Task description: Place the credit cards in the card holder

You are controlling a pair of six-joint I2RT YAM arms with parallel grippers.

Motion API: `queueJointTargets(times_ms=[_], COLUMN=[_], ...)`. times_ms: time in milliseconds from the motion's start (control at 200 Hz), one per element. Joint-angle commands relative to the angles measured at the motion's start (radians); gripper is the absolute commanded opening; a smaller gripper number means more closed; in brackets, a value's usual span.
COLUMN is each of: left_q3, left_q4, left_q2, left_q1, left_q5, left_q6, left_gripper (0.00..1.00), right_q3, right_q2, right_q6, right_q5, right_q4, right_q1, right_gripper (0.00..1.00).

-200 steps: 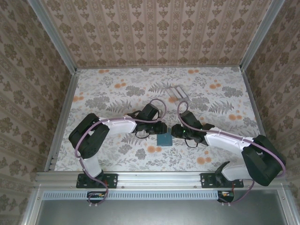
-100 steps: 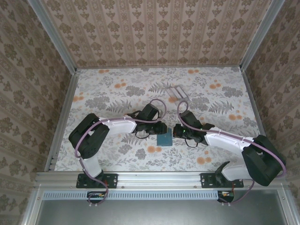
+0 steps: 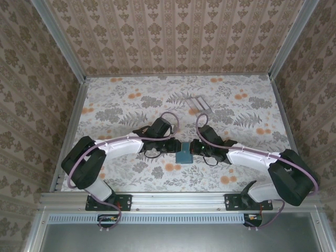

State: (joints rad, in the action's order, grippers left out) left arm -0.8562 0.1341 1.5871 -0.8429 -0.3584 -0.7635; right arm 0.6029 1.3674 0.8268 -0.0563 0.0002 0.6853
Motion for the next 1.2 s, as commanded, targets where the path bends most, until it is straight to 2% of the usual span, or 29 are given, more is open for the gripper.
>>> queueJointTargets(times_ms=[0, 110, 435, 1195], left_q3=[0.03, 0.057, 0.036, 0.007], left_q4=[-0.004, -0.065, -0.077, -0.042], left_q2=[0.04, 0.062, 0.114, 0.118], left_q1=[-0.002, -0.005, -0.014, -0.018], left_q5=[0.013, 0.025, 0.016, 0.034], left_q6=[-0.007, -0.035, -0.043, -0.046], left_gripper=[0.28, 0.27, 0.27, 0.26], right_q3=[0.007, 0.014, 0.017, 0.023], right_q2=[0.016, 0.049, 0.144, 0.111], right_q6=[0.021, 0.016, 0.008, 0.012], right_q5=[0.02, 0.021, 0.001, -0.002], right_q4=[0.046, 0.048, 0.115, 0.139], right_q1=[0.011, 0.026, 0.037, 0.034], right_gripper=[0.0, 0.0, 0.0, 0.0])
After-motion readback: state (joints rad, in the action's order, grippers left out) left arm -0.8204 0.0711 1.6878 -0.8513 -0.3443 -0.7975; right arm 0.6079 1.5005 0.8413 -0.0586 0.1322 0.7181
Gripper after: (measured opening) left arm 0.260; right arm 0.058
